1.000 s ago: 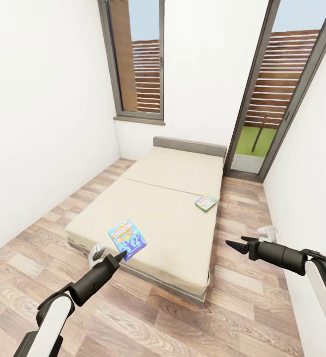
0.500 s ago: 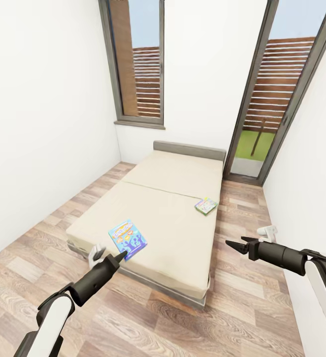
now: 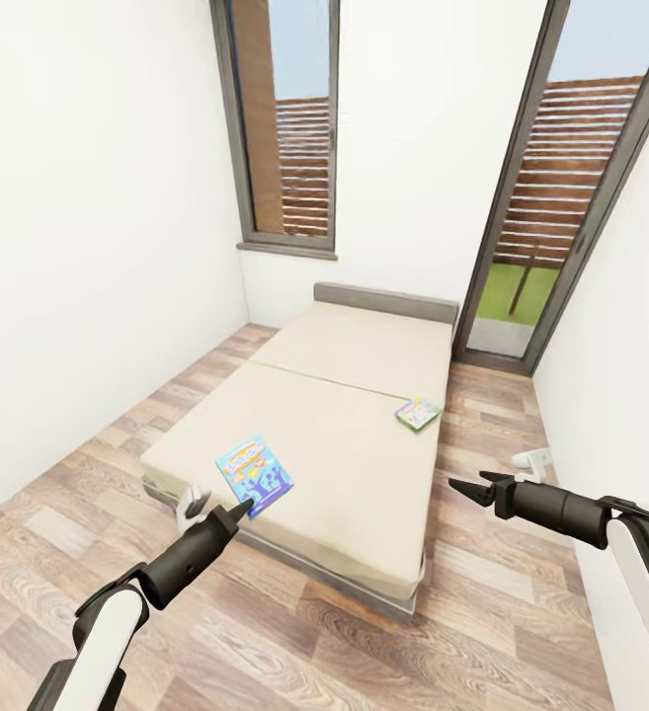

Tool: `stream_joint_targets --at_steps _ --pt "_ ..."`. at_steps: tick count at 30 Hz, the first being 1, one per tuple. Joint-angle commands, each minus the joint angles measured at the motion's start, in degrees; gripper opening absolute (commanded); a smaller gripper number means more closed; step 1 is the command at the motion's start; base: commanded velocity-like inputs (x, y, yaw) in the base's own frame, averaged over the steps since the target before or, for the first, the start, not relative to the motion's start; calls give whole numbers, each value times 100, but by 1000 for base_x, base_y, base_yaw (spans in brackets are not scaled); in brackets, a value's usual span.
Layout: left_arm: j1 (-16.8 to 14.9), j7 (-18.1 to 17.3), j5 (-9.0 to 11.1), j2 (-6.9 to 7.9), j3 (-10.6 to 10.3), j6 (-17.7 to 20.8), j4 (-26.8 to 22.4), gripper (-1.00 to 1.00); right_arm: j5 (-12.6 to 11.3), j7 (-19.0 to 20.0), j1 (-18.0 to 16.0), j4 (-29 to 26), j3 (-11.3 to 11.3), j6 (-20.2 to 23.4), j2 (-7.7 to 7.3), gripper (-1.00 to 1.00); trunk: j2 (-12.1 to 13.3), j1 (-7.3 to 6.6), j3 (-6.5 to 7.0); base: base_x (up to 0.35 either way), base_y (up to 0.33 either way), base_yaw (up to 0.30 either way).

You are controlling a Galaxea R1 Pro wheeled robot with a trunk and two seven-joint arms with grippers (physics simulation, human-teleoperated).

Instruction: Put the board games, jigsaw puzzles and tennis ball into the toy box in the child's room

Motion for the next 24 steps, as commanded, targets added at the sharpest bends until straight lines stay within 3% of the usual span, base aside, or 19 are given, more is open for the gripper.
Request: stream_joint_targets --at_steps 1,10,13,24 --pt "-5 1 19 -2 5 30 -8 -100 -5 18 -5 -2 -5 31 0 100 -12 3 -16 0 0 61" --pt "-12 28 61 -60 18 85 -25 -100 -5 27 -5 -2 -12 37 2 100 -12 3 -33 0 0 26" --pt "-15 49 180 -33 27 96 -28 -100 -6 34 -5 -2 -12 38 3 100 -12 3 -34 0 0 5" --pt "-14 52 228 -24 15 83 -34 -100 -20 41 -1 -2 -12 36 2 100 -12 3 -34 0 0 27"
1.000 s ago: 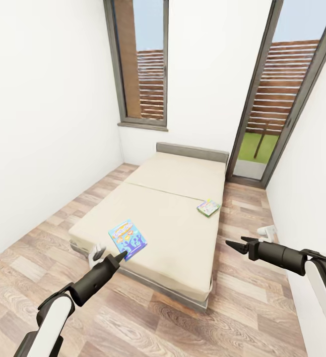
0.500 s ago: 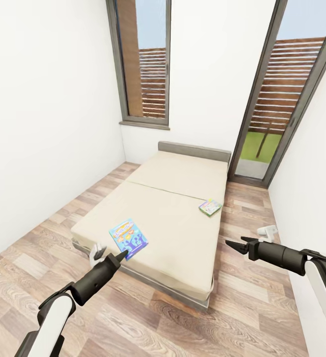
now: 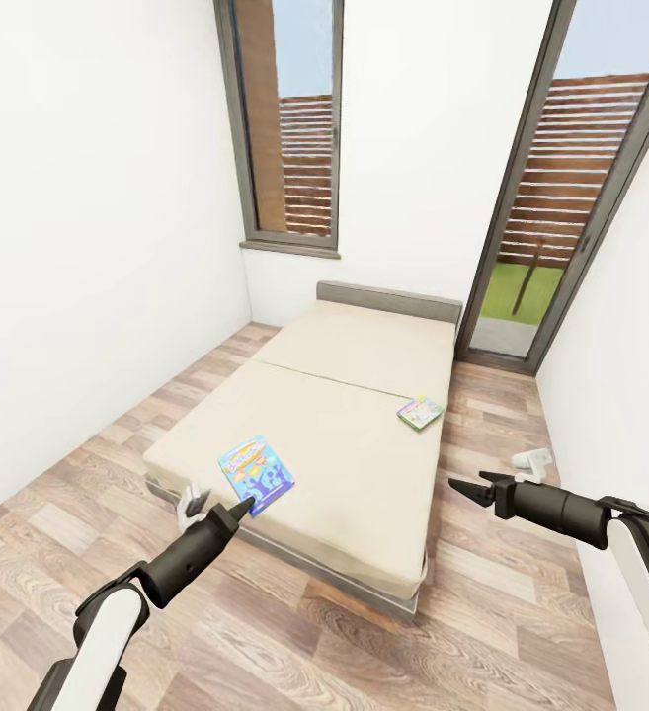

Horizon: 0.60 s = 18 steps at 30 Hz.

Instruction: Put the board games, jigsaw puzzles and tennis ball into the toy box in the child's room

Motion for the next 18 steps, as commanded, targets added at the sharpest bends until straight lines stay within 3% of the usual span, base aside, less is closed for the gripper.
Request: stream_joint_targets --at_steps 1,14,18 --pt "-5 1 15 -1 -2 26 -2 -100 -5 15 -4 -2 -4 27 0 100 -12 3 -12 0 0 147" --pt "-4 16 5 -9 -29 10 3 -100 -2 -8 -10 -2 -1 9 0 100 -12 3 -50 0 0 207" --pt "-4 31 -26 -10 -41 -2 3 -100 7 -7 -8 20 -22 -174 -1 100 -12 3 -57 0 0 107"
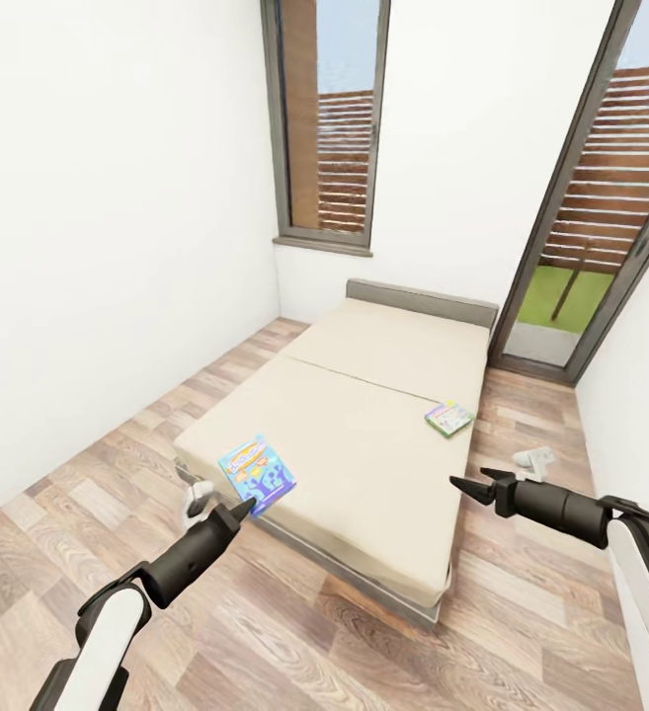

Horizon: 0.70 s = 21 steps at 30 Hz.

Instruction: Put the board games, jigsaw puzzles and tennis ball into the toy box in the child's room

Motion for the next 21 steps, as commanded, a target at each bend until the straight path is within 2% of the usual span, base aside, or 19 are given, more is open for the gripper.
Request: stream_joint_targets --at_steps 1,4,7,17,21 --pt "-5 0 18 1 1 22 -2 -100 -8 16 -5 -1 -6 26 -1 100 -12 3 -12 0 0 66" --pt "-5 -8 4 1 -3 16 -2 -100 -3 34 36 13 -6 -408 -3 100 -12 3 -14 0 0 38" --pt "-5 -33 -1 6 5 12 -2 -100 -24 55 62 -3 7 -607 -3 100 -12 3 -15 0 0 18" --pt "3 -76 42 34 44 3 -2 -100 -64 79 87 -23 -17 -444 -7 100 -12 3 -16 0 0 5" --pt "4 -80 46 35 43 3 -1 -100 -64 68 70 -24 -18 -402 -2 100 -12 3 -16 0 0 115"
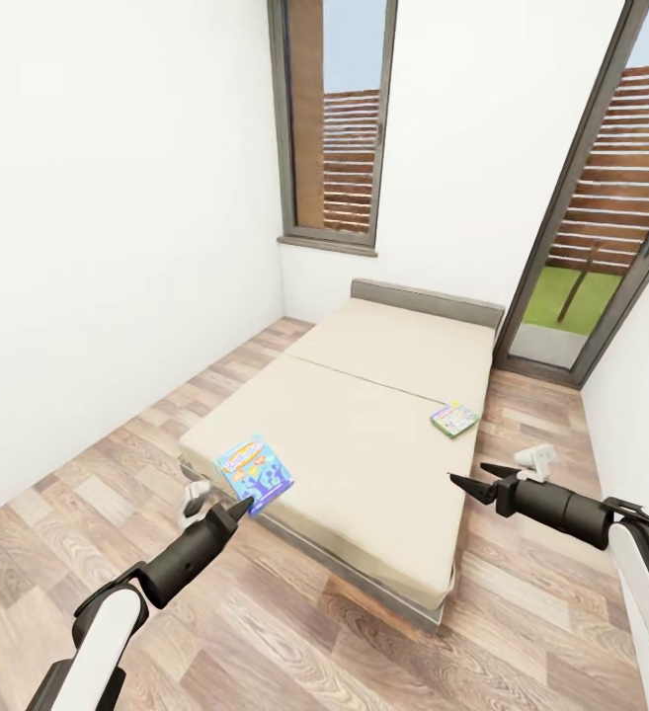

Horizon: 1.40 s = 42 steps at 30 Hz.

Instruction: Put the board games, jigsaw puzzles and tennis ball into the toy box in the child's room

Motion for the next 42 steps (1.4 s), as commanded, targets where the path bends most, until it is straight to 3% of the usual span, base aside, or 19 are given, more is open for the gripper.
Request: stream_joint_targets --at_steps 1,42 --pt "-6 -2 15 0 3 27 -1 -100 -19 11 -4 -2 -6 34 -1 100 -11 3 -11 0 0 169" --pt "-5 -20 22 10 -19 35 -2 -100 -16 -27 -27 -3 28 201 2 100 -11 3 -11 0 0 277"
